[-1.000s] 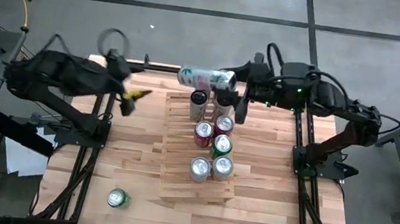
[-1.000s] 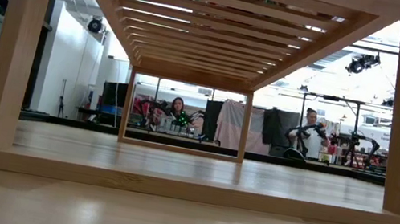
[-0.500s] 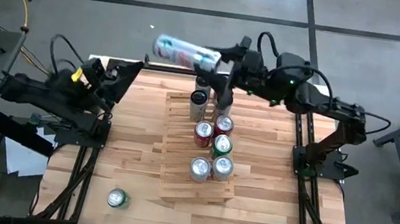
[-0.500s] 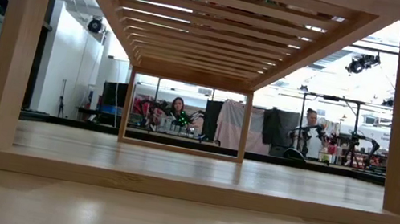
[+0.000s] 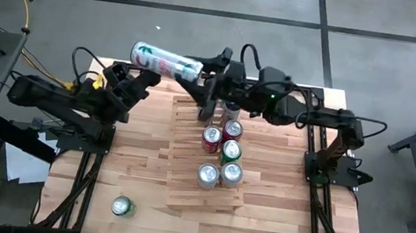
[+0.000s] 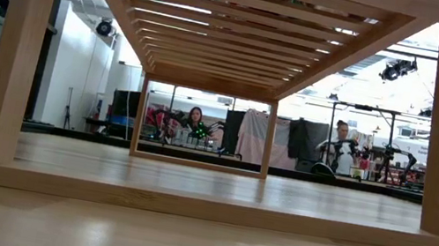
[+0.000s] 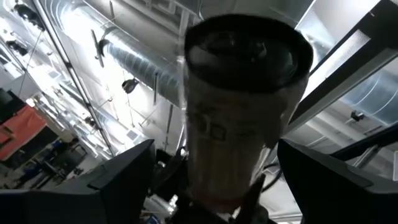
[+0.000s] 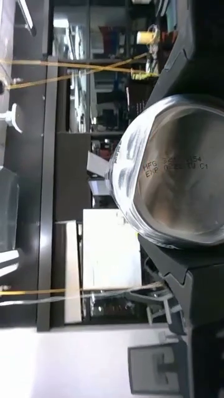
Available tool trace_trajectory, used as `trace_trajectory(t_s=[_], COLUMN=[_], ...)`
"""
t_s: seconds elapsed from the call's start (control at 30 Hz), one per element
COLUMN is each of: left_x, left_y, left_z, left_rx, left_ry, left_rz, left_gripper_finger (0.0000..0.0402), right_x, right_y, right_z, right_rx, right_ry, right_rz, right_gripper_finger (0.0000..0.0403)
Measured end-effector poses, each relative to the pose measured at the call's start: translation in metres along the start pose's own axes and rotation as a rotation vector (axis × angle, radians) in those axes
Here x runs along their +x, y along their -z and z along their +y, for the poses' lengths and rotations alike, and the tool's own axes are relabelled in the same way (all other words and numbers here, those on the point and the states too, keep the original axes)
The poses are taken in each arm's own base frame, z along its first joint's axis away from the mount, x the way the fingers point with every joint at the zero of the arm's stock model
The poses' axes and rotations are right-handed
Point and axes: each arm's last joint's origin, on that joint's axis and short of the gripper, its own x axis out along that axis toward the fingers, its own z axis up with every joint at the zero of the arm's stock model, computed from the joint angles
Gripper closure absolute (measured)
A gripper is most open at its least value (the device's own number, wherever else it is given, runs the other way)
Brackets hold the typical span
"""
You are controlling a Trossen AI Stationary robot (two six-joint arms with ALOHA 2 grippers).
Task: Place canned beverage on shelf
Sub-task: Put the white pink can on the shelf
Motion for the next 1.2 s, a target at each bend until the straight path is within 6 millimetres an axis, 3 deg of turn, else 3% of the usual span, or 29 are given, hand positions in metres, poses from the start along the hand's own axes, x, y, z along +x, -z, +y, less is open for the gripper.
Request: trace_trajectory(t_s=[0.43, 0.77, 0.97, 1.2], left_x=[0.025, 0.026, 0.026, 0.026], left_y=[-0.008, -0.004, 0.005, -0.001], left_z=[-0.015, -0.014, -0.008, -0.011], left_rx=[0.078, 0.047, 0.034, 0.097], left_ry=[0.019, 0.018, -0.025, -0.036], left_rz=[-0.069, -0.06, -0.055, -0.076], left_gripper_finger=[0.0074, 0.0074, 0.0074, 0.0081], right_x=[-0.003, -0.001, 0.007, 0.007], right_y=[0.005, 0.006, 0.021, 0.022], right_z=[0.028, 0.025, 0.022, 0.023], right_rx=[-0.049, -0.057, -0.041, -0.075], right_ry=[0.061, 0.078, 0.097, 0.101], right_rz=[0.032, 0.026, 0.047, 0.051], right_gripper_finger=[0.0156, 0.0156, 0.0156, 0.0156])
